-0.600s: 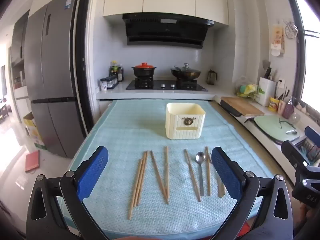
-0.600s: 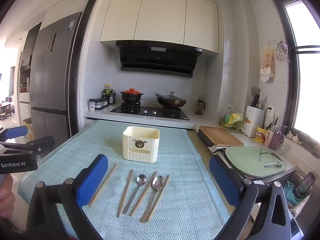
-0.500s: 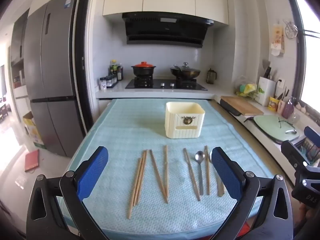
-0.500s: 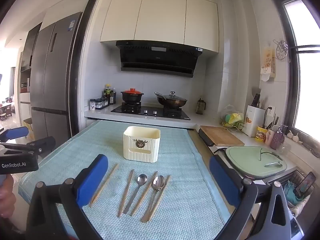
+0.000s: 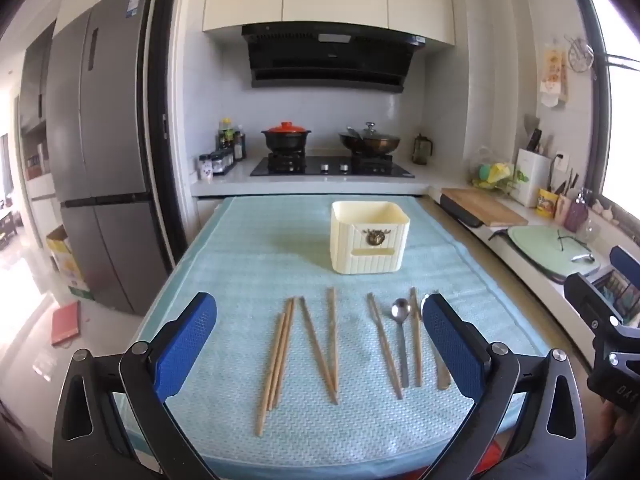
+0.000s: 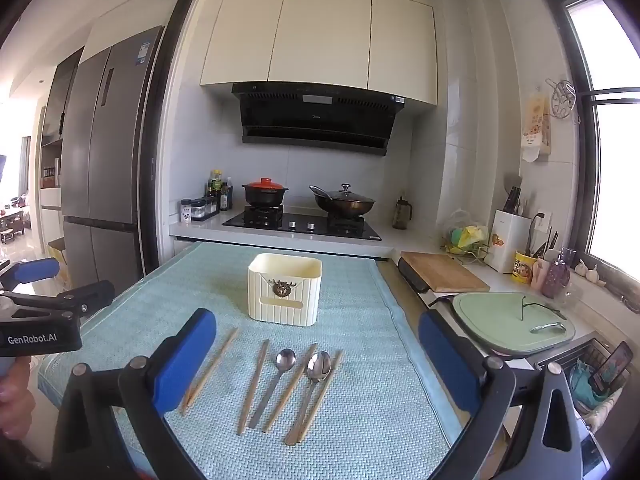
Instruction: Organize utensils
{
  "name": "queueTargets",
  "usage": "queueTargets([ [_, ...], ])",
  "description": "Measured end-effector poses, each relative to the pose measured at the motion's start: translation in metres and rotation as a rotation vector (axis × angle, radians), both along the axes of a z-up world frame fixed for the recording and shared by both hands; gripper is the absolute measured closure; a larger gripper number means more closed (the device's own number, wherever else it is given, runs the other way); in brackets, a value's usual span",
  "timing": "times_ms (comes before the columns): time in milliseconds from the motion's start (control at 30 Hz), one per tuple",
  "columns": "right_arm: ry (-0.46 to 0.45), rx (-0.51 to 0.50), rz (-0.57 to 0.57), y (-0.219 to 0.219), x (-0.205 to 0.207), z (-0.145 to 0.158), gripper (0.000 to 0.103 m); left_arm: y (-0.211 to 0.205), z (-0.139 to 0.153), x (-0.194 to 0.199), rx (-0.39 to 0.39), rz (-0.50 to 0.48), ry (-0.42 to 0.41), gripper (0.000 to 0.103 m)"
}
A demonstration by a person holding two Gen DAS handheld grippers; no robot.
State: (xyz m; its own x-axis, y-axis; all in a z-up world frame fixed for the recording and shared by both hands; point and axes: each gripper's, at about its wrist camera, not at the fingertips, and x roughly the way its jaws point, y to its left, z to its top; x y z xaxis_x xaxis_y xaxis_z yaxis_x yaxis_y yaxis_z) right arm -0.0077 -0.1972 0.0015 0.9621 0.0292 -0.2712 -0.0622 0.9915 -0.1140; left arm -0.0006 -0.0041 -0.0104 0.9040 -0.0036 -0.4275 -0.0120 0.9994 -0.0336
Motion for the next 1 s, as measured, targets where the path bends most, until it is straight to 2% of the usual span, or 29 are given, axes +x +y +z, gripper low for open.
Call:
queueTargets([
  [1000, 0.000, 0.016, 0.001, -0.0028, 0.0007, -0.0040, 0.000, 0.0022, -0.0006, 0.0003, 0.037, 0.003, -0.003, 0.000],
])
